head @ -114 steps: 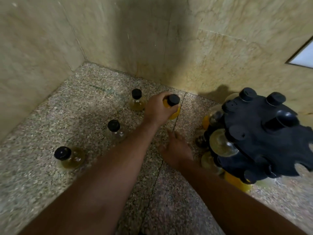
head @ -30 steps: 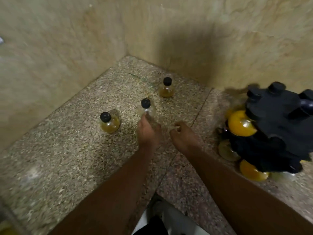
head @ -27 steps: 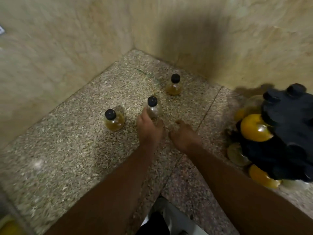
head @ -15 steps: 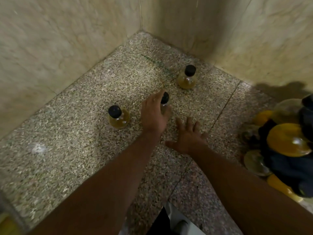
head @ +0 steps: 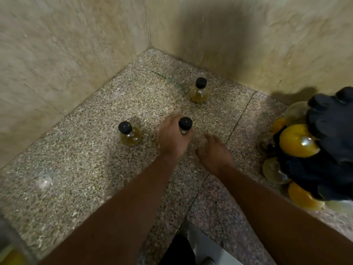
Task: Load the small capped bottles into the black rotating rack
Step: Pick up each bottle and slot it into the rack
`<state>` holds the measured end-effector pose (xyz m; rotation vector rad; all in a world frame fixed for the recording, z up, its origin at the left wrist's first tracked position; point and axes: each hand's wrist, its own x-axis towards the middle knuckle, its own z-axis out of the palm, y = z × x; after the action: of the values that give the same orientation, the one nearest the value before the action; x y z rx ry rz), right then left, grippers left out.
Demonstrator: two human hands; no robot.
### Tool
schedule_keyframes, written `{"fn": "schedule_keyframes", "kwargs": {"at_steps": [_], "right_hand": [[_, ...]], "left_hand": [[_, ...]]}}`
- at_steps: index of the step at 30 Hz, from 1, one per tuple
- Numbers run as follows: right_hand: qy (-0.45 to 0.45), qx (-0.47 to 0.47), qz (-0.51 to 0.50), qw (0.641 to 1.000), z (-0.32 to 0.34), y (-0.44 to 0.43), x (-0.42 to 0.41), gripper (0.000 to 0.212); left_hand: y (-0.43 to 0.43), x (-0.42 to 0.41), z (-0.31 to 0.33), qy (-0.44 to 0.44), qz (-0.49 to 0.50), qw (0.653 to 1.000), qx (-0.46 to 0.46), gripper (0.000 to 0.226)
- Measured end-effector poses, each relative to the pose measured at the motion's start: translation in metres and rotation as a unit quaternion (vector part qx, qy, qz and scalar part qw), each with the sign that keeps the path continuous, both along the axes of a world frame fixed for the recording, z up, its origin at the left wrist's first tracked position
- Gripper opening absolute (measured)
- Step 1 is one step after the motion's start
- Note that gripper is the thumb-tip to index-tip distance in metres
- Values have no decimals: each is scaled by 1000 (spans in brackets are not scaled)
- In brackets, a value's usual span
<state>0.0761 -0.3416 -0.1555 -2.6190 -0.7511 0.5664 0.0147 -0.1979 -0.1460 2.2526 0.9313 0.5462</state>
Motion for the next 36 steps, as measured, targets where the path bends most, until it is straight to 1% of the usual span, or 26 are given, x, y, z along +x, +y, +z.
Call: {"fn": "schedule_keyframes", "kwargs": {"at_steps": [4, 8, 10, 12, 16, 20, 21, 24, 27, 31, 36], "right_hand": [[-20, 89, -78, 993, 22, -37, -9, 50], [0, 170, -177, 970, 36, -84, -25, 36], [-8, 208, -221, 953, 42, -110, -32, 31], [-15, 249, -278, 928, 51, -143, -36, 29], [43, 367, -341, 864, 66, -192, -36, 25], [83, 469, -391, 788, 82, -236, -27, 34], [91, 485, -392, 776, 87, -243, -25, 34], [102, 522, -389, 752, 101, -255, -18, 30], [131, 551, -412, 714, 115, -259, -11, 30], [186, 564, -451, 666, 124, -259, -2, 24], [199, 550, -469, 661, 127, -263, 6, 22]], "left_hand": [[-39, -10, 19, 4, -35, 999, -6, 45], [-90, -21, 38, -24, -75, 997, -20, 44], [-120, -24, 45, -31, -108, 993, -20, 46], [-152, -25, 51, -48, -144, 988, -15, 47], [-197, -17, 64, -97, -181, 978, -20, 49], [-239, -4, 89, -119, -252, 960, -29, 47], [-245, -1, 93, -121, -264, 956, -28, 48], [-257, 10, 100, -122, -281, 952, -19, 50], [-264, 21, 107, -124, -298, 946, -18, 54], [-268, 35, 114, -113, -309, 944, -8, 54], [-269, 47, 115, -105, -311, 944, -15, 56]]}}
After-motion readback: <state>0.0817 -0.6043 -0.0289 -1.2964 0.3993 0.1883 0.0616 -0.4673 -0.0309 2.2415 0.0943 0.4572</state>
